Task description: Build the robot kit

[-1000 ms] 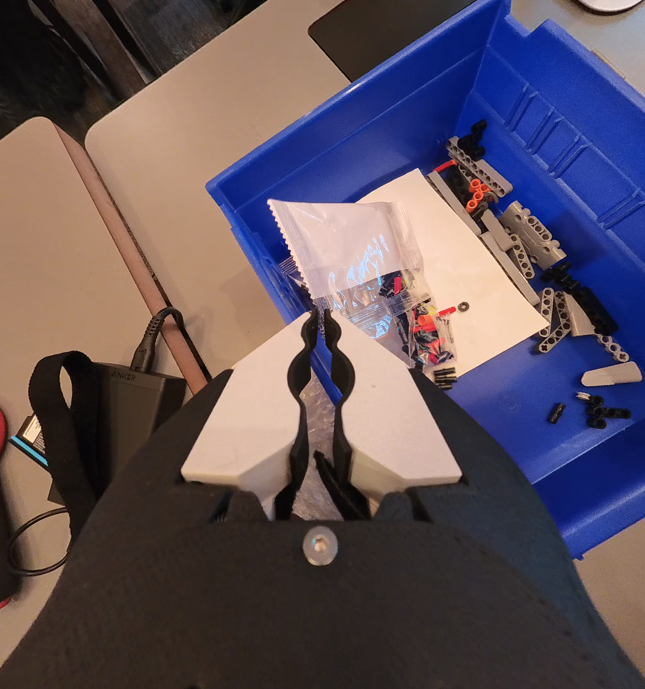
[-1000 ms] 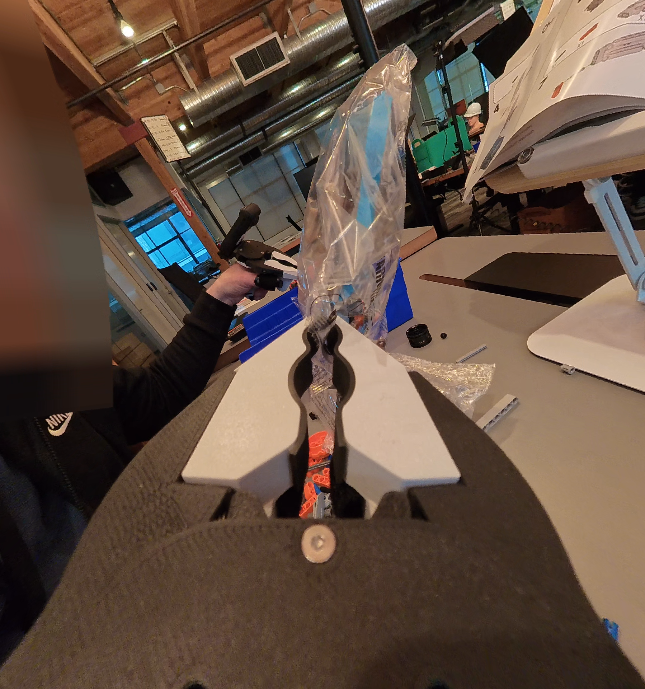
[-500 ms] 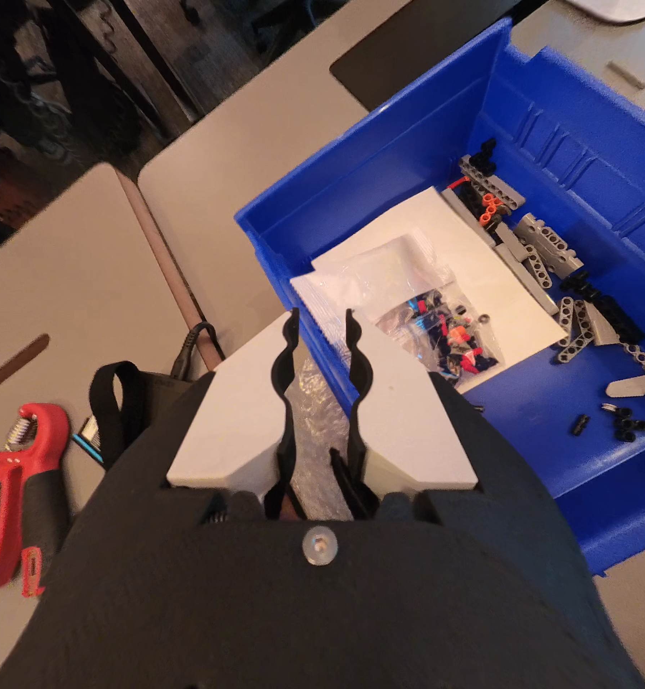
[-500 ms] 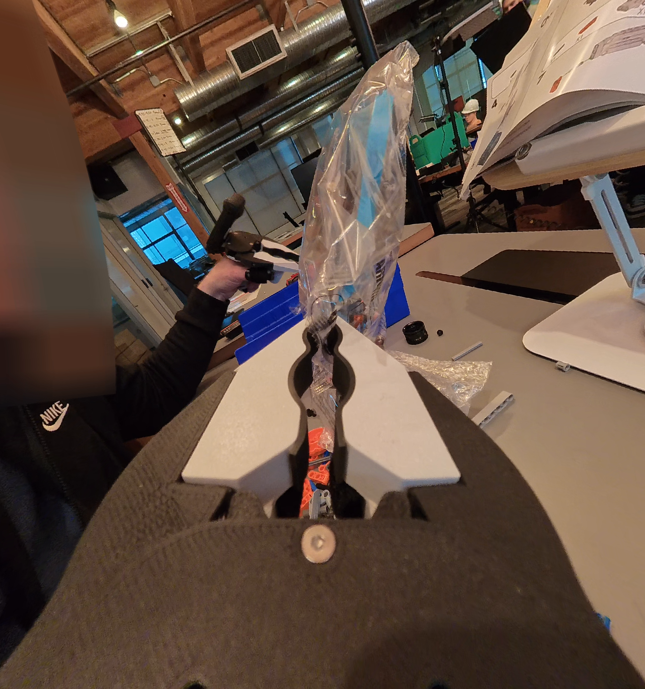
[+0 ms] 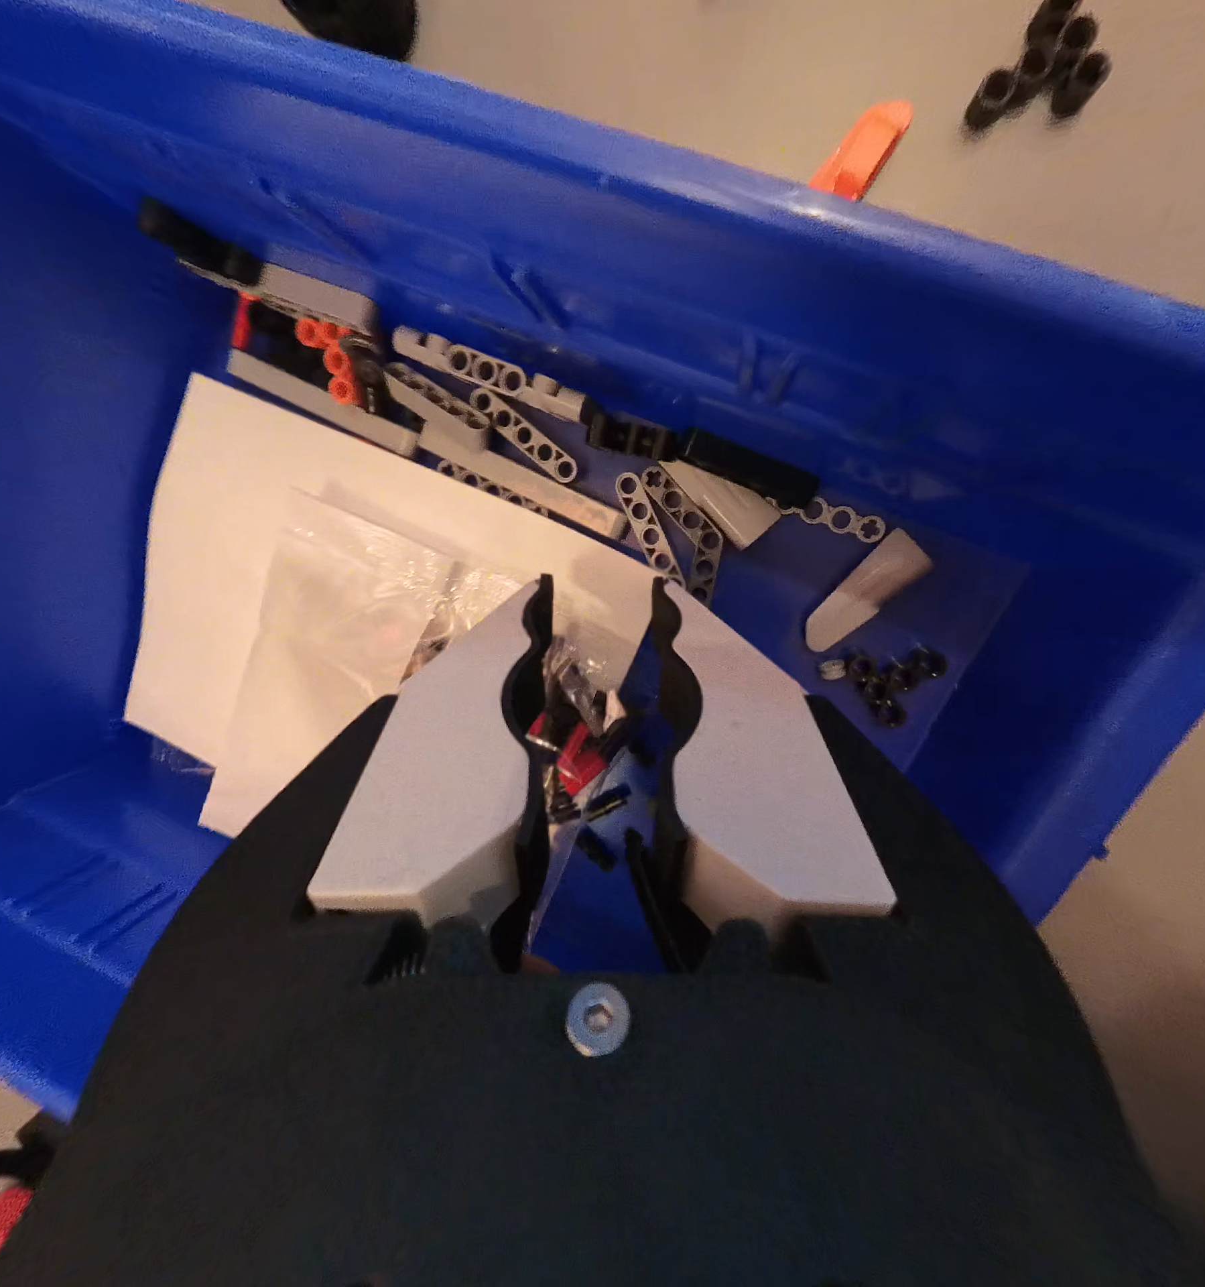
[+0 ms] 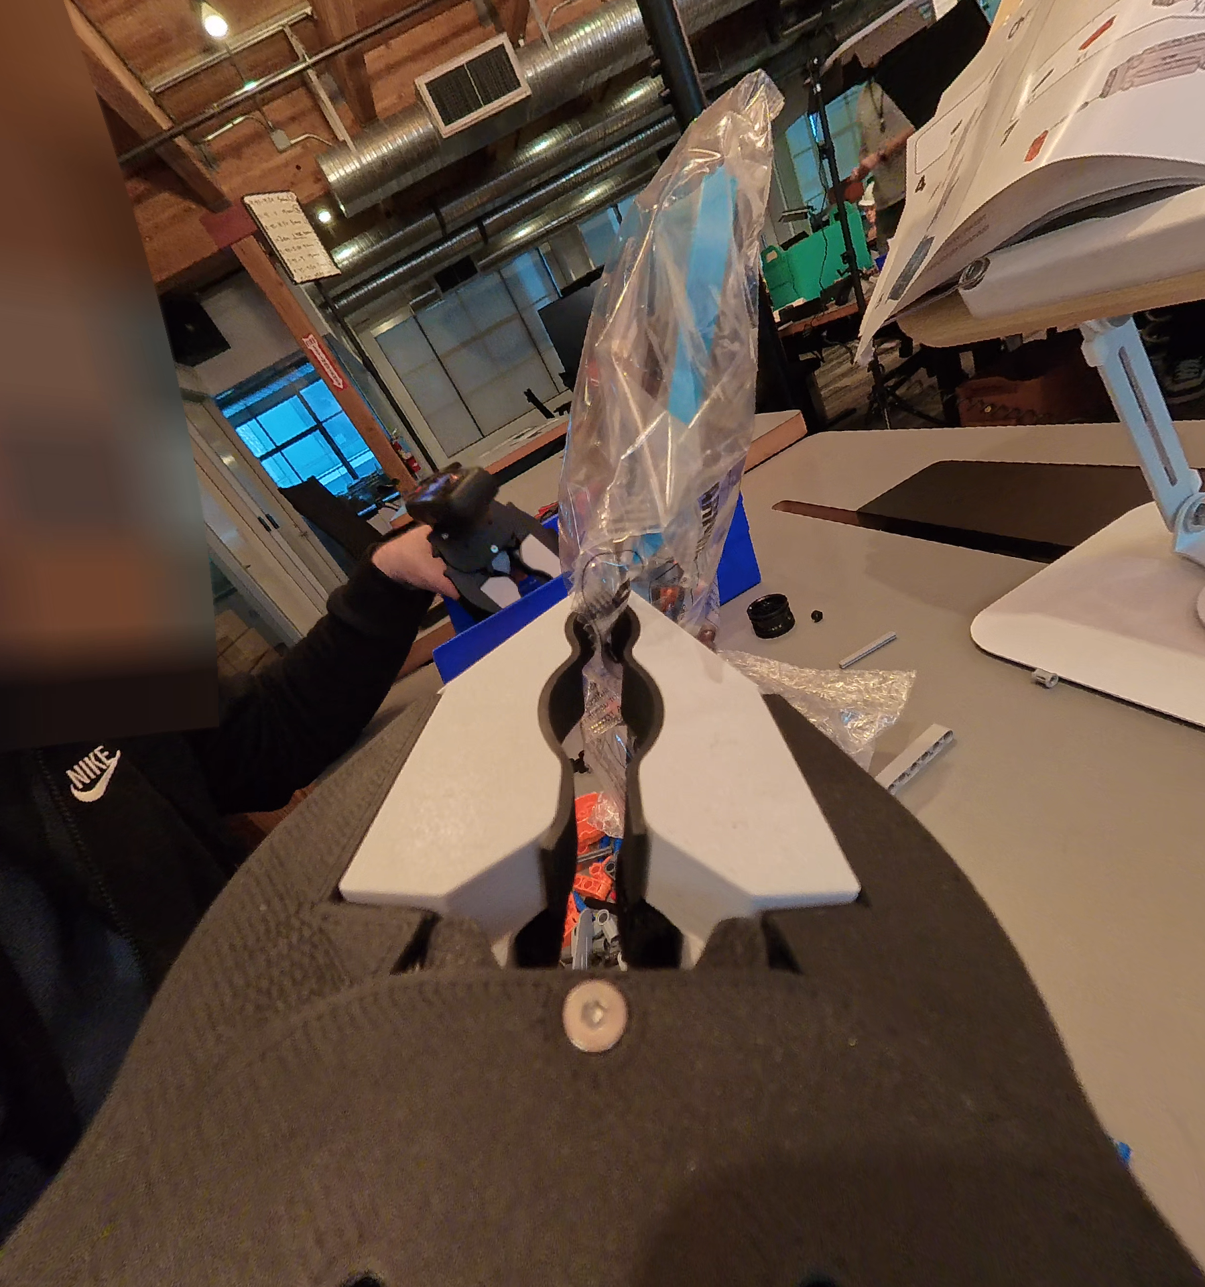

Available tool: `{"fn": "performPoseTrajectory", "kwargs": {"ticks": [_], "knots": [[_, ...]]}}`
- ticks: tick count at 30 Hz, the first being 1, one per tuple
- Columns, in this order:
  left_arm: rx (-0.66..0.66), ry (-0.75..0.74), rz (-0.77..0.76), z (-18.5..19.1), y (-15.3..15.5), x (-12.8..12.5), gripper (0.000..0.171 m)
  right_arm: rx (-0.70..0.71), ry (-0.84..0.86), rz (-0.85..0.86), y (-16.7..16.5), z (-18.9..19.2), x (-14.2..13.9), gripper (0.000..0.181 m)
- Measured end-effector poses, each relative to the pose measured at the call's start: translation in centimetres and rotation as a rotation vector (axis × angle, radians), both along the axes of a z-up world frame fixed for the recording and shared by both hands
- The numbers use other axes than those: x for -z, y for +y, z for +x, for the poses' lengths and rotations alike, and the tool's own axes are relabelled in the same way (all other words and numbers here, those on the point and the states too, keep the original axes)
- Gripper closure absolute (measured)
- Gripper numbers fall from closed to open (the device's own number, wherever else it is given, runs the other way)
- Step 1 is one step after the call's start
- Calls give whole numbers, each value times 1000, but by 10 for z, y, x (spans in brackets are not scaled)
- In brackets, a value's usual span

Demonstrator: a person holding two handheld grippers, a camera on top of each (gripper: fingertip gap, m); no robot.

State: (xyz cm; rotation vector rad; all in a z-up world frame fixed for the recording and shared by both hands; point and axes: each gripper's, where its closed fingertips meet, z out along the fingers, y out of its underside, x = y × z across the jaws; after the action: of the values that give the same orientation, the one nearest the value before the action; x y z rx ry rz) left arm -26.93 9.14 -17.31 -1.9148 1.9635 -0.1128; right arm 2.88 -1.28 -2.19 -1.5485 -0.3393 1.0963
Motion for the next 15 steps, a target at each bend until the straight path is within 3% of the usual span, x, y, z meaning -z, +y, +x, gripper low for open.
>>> {"fn": "performPoseTrajectory", "kwargs": {"ticks": [5, 15], "knots": [[-18, 42, 2, 2, 4, 16, 152, 0, 0, 0, 0, 0, 0, 180], [-84, 16, 69, 0, 24, 10, 171, -1, -5, 5, -1, 0, -1, 180]]}}
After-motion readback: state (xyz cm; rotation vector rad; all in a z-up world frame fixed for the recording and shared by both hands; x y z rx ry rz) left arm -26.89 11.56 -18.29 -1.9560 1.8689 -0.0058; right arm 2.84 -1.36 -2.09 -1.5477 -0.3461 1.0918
